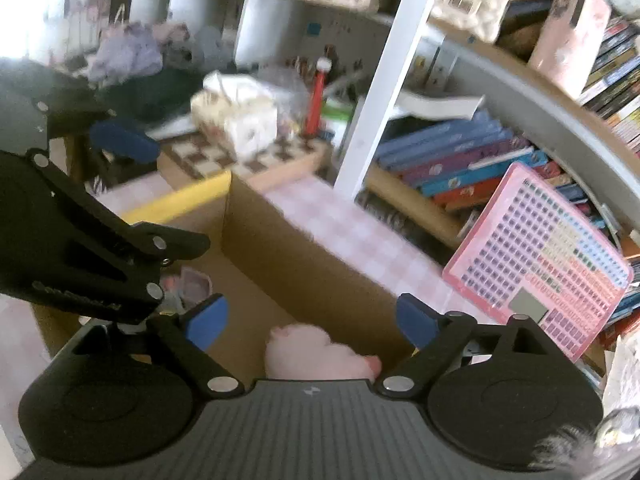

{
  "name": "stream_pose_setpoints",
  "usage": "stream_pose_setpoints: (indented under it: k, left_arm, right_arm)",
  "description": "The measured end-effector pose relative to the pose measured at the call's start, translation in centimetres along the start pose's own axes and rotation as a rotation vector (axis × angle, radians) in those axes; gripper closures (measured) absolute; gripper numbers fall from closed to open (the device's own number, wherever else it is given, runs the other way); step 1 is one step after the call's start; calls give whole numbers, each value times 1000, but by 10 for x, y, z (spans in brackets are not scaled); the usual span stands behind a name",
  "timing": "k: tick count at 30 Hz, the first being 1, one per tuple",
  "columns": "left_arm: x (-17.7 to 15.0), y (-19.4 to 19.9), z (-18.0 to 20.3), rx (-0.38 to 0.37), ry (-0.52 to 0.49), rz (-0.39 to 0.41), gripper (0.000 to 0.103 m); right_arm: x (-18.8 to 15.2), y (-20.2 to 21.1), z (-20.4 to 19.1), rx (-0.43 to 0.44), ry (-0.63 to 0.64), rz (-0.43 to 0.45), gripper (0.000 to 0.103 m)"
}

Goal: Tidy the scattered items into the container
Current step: 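Withdraw both open tools up out of the yellow box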

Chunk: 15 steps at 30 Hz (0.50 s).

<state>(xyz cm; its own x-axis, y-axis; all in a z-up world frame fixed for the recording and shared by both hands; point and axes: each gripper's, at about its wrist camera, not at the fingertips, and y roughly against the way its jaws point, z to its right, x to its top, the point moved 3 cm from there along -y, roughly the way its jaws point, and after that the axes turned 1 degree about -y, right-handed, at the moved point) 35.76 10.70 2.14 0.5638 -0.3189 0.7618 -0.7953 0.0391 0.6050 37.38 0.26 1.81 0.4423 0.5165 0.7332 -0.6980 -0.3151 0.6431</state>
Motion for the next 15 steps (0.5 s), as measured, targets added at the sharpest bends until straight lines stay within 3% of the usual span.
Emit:
stream_pose_setpoints:
  k: [15]
  left_arm:
    - [-37, 119, -10, 11, 179, 112, 23]
  right_arm:
    - [-13, 101, -40, -53, -91, 167, 11]
